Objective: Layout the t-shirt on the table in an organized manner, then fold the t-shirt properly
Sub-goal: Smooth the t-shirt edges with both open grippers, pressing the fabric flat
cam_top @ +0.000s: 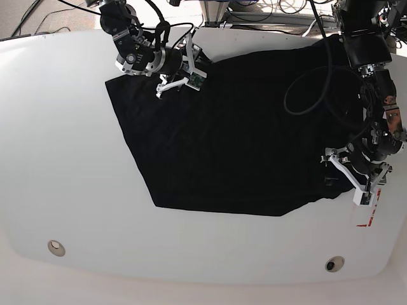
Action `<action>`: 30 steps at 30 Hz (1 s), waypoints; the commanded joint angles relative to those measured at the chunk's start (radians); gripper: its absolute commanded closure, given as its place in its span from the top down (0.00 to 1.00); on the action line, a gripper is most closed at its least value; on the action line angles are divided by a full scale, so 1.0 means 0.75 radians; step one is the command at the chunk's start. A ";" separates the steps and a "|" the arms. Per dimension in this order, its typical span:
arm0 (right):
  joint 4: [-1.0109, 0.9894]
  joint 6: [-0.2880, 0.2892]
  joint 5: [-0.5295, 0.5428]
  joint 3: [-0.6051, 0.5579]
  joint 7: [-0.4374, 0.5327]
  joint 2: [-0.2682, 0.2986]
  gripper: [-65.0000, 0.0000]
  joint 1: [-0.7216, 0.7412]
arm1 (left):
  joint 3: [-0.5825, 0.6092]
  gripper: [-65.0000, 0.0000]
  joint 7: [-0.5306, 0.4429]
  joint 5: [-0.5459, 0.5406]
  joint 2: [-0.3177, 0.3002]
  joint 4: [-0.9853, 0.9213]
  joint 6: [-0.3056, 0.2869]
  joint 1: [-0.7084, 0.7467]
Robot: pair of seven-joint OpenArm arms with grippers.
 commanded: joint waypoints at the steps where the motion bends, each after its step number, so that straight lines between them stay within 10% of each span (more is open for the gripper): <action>1: 0.018 0.003 -0.003 -0.002 -0.031 0.007 0.42 -0.006 | -0.007 0.76 -0.033 -0.013 -0.017 0.018 -0.001 -0.028; 13: 0.296 0.003 0.005 0.002 -0.197 -0.025 0.89 -0.023 | -0.009 0.76 -0.029 -0.017 -0.026 0.028 -0.001 0.019; 30: -0.068 0.003 0.007 0.371 -0.193 -0.152 0.90 0.466 | -0.075 0.76 -0.029 -0.017 -0.056 0.192 -0.003 0.193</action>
